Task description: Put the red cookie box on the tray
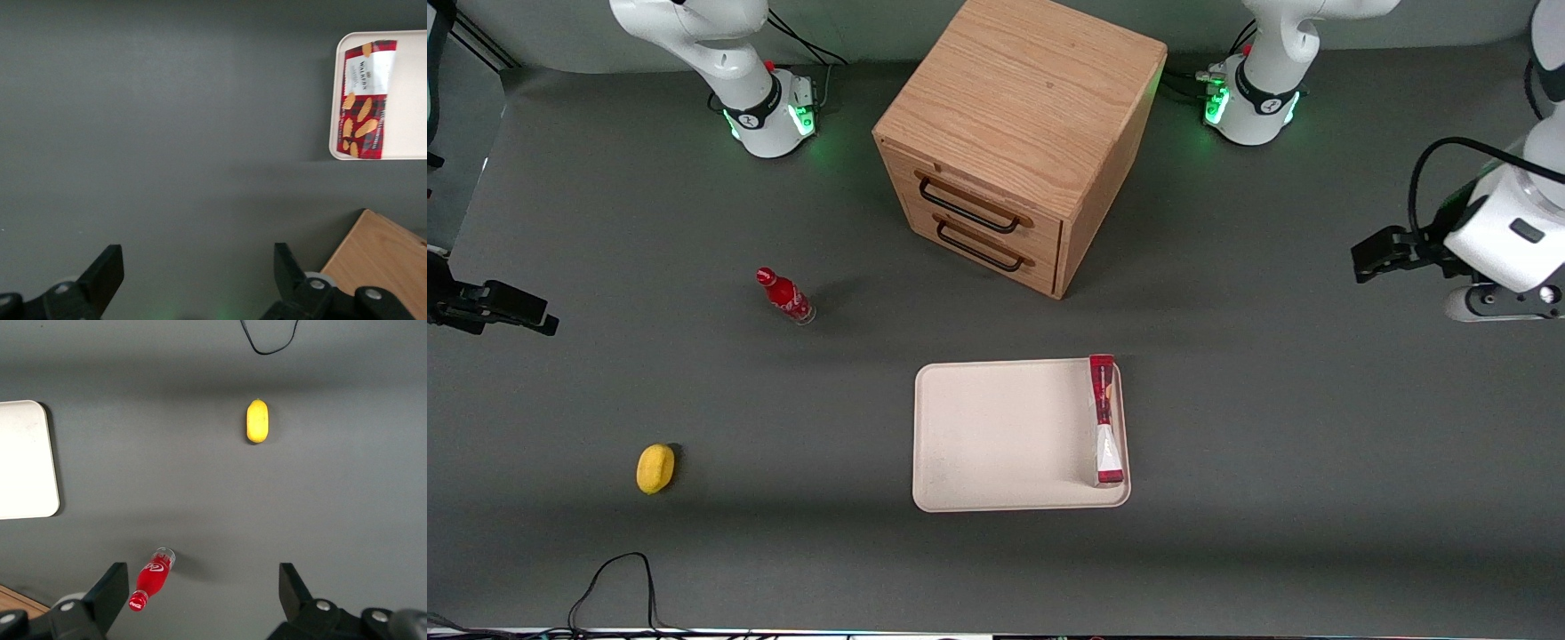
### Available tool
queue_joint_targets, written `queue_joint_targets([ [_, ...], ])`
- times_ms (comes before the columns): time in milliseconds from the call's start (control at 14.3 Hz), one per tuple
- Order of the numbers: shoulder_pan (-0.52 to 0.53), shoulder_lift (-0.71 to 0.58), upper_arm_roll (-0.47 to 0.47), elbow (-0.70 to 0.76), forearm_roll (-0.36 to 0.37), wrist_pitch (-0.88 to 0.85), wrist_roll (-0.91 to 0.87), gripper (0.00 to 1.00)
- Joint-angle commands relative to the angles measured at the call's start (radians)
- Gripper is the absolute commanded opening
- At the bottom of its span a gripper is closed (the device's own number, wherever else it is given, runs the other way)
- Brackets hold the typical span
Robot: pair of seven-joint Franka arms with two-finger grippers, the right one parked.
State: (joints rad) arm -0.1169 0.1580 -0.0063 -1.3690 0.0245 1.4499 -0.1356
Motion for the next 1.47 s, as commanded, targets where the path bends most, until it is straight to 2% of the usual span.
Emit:
queue_joint_targets([
  [0,0.054,-0.038,-0.009,-0.074,-0.005,0.038,0.088,1.0],
  [419,0.114,-0.058,-0.007,-0.154,-0.006,0.133,0.137,1.0],
  [629,0.154,-0.116,0.005,-0.247,-0.009,0.211,0.229,1.0],
  [839,0.122,-0.126,0.054,-0.259,-0.011,0.221,0.231,1.0],
  [1118,0.121,-0.146,0.052,-0.259,-0.044,0.205,0.217,1.0],
  [1398,0.112,-0.153,0.048,-0.265,-0.043,0.213,0.209,1.0],
])
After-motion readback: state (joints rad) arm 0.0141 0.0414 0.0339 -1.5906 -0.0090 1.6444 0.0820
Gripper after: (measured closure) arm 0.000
